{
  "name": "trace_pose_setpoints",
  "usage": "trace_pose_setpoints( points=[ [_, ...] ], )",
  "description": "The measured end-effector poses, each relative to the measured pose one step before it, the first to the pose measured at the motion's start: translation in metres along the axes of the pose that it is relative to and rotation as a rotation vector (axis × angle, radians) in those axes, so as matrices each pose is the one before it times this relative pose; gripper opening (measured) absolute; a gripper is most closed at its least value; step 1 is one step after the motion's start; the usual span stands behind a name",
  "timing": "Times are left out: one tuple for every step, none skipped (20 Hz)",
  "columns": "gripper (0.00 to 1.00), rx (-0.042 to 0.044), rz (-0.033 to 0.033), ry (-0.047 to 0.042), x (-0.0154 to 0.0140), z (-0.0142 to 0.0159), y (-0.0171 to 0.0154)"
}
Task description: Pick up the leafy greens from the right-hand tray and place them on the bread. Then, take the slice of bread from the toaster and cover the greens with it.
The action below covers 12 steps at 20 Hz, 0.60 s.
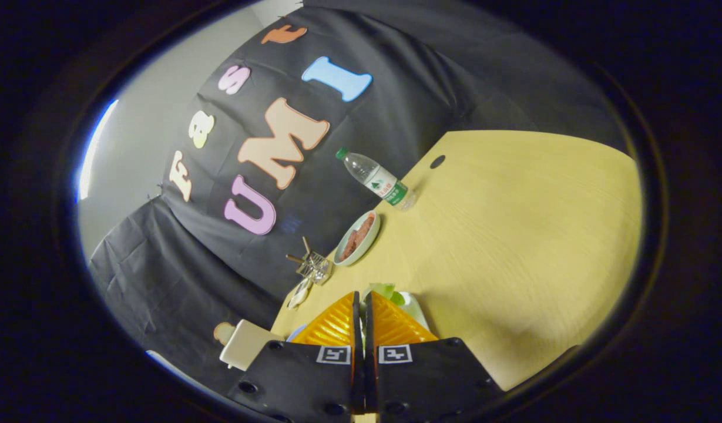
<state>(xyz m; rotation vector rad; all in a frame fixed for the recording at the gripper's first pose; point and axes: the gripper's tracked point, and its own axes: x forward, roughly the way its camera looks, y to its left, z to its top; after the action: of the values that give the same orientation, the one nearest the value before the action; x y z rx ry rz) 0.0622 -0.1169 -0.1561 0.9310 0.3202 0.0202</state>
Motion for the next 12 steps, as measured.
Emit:
trace_pose_setpoints(
  points=[
    [0.03, -0.00147, 0.00801, -0.00599, -0.0008, -0.00058, 0.00702],
    [0.03, -0.00061, 0.00755, -0.0062, 0.00218, 0.00039, 0.00724],
    [0.03, -0.00219, 0.0083, -0.00632, 0.00045, 0.00032, 0.00776],
    [0.03, -0.00375, 0.00864, -0.00565, 0.00061, 0.00044, 0.00794],
    [0.03, -0.00579, 0.0084, -0.00447, -0.00036, -0.00124, 0.00815],
    [0.03, -0.00233, 0.00996, -0.00375, 0.00134, -0.0009, 0.00824],
    [0.03, -0.00074, 0.013, -0.00134, 0.00021, -0.00121, 0.00942],
    [0.03, -0.0035, 0.01305, -0.00213, 0.00131, -0.00105, 0.00936],
    [0.03, -0.00506, 0.0104, -0.00326, 0.00082, -0.00097, 0.00912],
    [0.03, -0.0055, 0.01149, -0.00279, 0.00211, -0.00143, 0.00903],
    [0.03, -0.00521, 0.0118, -0.00053, 0.00185, -0.00301, 0.01056],
    [0.03, -0.00487, 0.00918, -0.0001, 0.00251, -0.00284, 0.0087]
  ],
)
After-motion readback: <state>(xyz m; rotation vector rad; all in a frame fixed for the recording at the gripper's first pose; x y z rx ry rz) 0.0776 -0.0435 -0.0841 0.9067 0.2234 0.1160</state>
